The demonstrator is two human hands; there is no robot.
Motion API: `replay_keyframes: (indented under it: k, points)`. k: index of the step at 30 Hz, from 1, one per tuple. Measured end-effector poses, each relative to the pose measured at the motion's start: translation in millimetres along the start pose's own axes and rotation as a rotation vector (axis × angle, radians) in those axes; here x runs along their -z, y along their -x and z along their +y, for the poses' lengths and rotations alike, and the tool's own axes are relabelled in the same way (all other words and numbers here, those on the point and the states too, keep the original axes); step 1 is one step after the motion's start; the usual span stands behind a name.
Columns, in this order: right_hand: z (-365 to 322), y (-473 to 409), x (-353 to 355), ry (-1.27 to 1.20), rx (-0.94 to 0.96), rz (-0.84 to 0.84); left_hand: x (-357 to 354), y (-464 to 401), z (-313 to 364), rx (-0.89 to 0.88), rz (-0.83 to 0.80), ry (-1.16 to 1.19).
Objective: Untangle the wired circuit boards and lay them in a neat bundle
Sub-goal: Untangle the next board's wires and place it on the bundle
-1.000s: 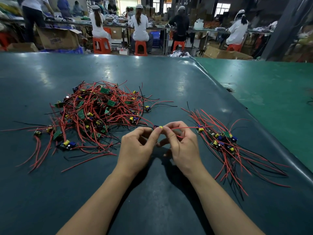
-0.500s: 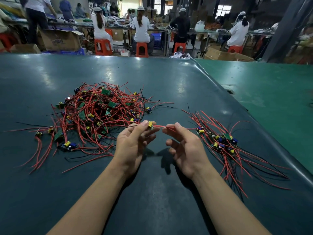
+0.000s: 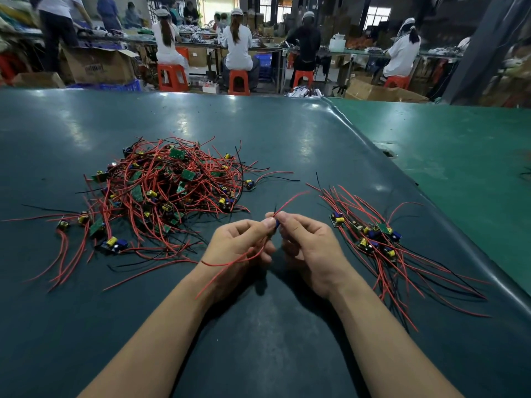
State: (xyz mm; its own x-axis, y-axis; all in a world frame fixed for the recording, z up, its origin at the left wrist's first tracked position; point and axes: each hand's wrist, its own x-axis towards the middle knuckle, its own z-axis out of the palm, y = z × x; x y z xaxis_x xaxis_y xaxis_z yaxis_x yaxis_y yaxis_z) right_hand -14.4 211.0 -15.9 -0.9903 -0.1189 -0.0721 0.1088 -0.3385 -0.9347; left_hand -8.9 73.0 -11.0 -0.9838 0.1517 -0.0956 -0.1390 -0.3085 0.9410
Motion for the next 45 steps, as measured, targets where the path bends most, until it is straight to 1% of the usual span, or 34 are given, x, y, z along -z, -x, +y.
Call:
replay_keyframes:
  k: [6, 11, 15, 17, 21, 24, 27, 30, 32, 37, 42, 45]
  points:
    - [-0.4, -0.2, 1.9, 0.026, 0.022, -0.052, 0.2, 0.5, -0.5, -0.030, -0.057, -0.095]
    - [0.3, -2.8, 2.9, -0.022, 0.020, -0.015, -2.9, 3.6, -3.2, -0.067, -0.032, -0.187]
    - [1.8, -3.3, 3.8, -0.081, 0.066, -0.032, -4.4, 3.1, -0.9, -0.063, -0.033, -0.115]
    - [2.8, -4.0, 3.6, -0.060, 0.071, -0.019, -3.8, 3.9, 0.8, -0.052, -0.064, -0.057]
    - [3.8, -5.6, 1.5, -0.047, 0.092, 0.040, 0.0, 3.4, -0.5, -0.043, -0.108, -0.063]
    - [3.9, -5.3, 2.4, -0.055, 0.124, 0.081, 1.0, 0.2, -3.5, -0.024, -0.127, 0.028]
    - [5.9, -6.7, 2.6, -0.047, 0.176, 0.139, 1.4, -0.7, -4.8, -0.020, -0.144, 0.054]
    - [5.2, -12.5, 7.3, -0.103, 0.232, 0.296, 1.8, 0.5, -4.9, -0.018, -0.169, 0.036]
    - [4.3, -15.6, 10.6, -0.117, 0.266, 0.393, 1.6, 1.3, -3.9, -0.019, -0.174, -0.017]
    - [4.4, -20.2, 17.9, -0.073, 0.345, 0.554, 2.3, 1.9, -2.4, -0.002, -0.188, -0.072]
    - [6.4, -21.9, 19.3, -0.030, 0.367, 0.577, 5.6, 2.6, -3.1, 0.020, -0.258, -0.010]
    - [6.6, -22.5, 21.5, 0.017, 0.399, 0.553, 6.9, 2.6, -1.9, 0.029, -0.302, 0.021]
